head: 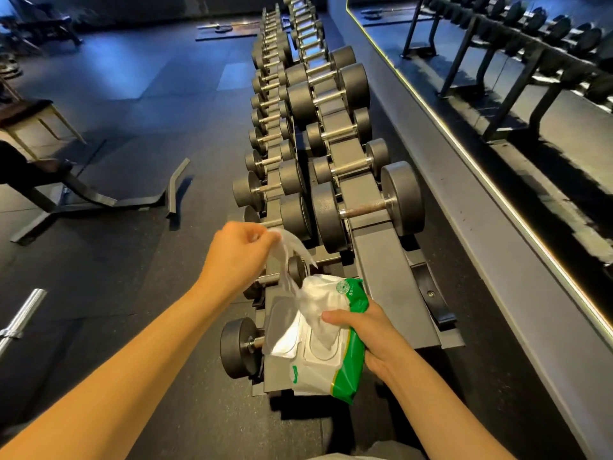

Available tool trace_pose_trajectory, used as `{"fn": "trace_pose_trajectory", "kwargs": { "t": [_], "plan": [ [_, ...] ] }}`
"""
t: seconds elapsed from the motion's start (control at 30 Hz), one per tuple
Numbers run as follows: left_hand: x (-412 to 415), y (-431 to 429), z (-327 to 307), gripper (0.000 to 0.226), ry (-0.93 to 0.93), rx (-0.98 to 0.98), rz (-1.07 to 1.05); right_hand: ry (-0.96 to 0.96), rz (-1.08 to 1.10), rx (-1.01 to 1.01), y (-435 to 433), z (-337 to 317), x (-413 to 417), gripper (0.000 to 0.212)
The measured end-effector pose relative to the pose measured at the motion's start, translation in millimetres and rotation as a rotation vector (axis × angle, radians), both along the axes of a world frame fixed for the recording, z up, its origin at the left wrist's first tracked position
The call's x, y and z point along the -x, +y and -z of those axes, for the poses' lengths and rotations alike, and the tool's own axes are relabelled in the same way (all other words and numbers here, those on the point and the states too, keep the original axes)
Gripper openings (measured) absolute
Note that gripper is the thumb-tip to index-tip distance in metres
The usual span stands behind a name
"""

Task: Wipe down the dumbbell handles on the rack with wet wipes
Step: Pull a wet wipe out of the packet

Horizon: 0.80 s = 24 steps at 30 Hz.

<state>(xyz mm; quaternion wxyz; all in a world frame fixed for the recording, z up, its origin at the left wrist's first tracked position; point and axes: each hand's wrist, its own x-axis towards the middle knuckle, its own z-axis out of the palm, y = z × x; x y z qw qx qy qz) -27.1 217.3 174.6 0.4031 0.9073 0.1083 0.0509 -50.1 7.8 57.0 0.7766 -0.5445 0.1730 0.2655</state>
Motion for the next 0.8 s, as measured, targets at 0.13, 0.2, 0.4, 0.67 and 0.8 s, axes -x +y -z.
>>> {"fn": "trace_pose_trajectory", "kwargs": {
  "t": [0.13, 0.2, 0.4, 0.67, 0.8],
  "plan": [
    [4, 8, -16, 0.028, -0.284, 0.193, -0.071, 0.024, 0.073, 0.003, -4, 5, -4, 0.049],
    [8, 8, -22, 0.024, -0.333, 0.432, -0.137, 0.04, 0.103, 0.016, -5, 6, -7, 0.049],
    [23, 23, -38, 0.013, -0.461, 0.751, -0.354, 0.166, 0.195, -0.047, -11, 9, -9, 0.037],
    [50, -10, -5, 0.022, 0.314, 0.194, 0.151, 0.173, 0.217, -0.13, -3, 6, -12, 0.05],
    [59, -27, 26, 0.018, 0.347, -0.002, 0.352, 0.147, 0.206, -0.134, 1, 4, -12, 0.064]
  ]
}}
